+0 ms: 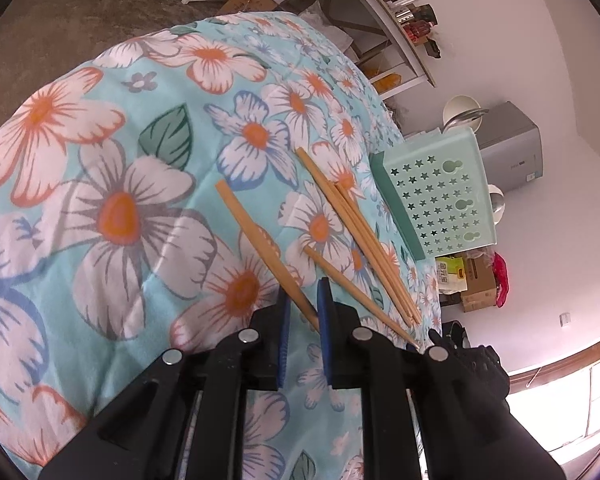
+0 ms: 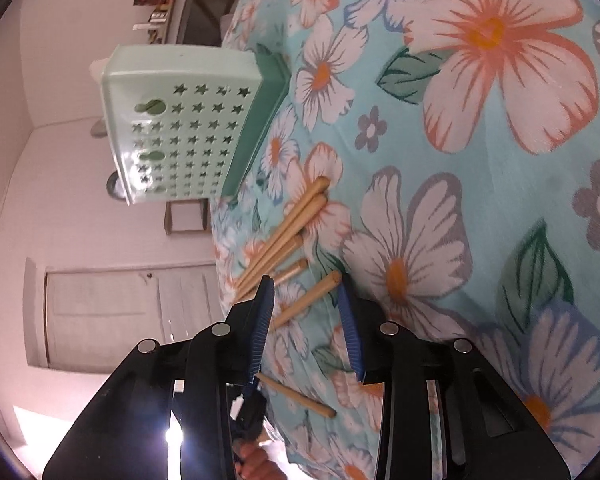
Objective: Organize utensils
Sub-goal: 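Close the right tool on a wooden chopstick while the left tool holds its chopstick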
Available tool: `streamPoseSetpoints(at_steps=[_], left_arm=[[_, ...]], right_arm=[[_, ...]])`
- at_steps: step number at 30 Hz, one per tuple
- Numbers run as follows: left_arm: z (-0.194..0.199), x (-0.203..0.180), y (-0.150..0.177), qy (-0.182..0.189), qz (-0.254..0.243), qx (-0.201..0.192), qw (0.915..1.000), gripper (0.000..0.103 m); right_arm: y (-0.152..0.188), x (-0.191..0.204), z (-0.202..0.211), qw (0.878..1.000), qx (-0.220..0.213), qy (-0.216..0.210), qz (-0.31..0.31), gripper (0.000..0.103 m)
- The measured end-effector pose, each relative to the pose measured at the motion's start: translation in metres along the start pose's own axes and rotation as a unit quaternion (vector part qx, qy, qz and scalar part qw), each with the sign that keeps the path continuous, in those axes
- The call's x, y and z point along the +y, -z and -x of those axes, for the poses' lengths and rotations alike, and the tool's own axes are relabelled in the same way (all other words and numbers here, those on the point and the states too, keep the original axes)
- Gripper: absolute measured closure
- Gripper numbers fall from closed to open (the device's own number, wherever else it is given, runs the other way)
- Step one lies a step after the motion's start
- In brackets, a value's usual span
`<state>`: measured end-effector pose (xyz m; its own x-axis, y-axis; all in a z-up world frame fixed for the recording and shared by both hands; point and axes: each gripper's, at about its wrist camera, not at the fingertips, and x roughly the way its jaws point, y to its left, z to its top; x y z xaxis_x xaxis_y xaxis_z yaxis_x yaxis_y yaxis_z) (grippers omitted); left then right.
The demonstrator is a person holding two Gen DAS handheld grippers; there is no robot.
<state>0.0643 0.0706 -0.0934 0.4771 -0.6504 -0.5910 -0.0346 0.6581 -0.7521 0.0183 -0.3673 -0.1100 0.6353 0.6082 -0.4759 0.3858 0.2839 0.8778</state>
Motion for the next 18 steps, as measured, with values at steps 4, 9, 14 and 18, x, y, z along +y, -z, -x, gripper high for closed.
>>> streamPoseSetpoints(at_steps=[4, 9, 14, 18], left_arm=[[-0.002, 0.001, -0.001, 0.003, 0.001, 0.002, 1.0, 0.091], [-0.003, 0.001, -0.001, 0.005, 0.0, 0.003, 1.0, 0.09], [-0.005, 0.001, -0.002, 0.006, 0.0, 0.005, 1.0, 0.09], [-0.005, 0.0, -0.002, 0.005, -0.003, 0.006, 1.0, 0.09]], right_arm=[[-0.001, 0.0, -0.003, 1.0, -0.014, 0.006, -0.016, 0.073], [-0.004, 0.0, -0.007, 0.999, -0.031, 0.017, -0.037, 0.082], [-0.007, -0.01, -0.005, 0.997, -0.041, 0.016, -0.06, 0.095], [-0.007, -0.01, -0.001, 0.997, -0.047, 0.018, -0.058, 0.096]])
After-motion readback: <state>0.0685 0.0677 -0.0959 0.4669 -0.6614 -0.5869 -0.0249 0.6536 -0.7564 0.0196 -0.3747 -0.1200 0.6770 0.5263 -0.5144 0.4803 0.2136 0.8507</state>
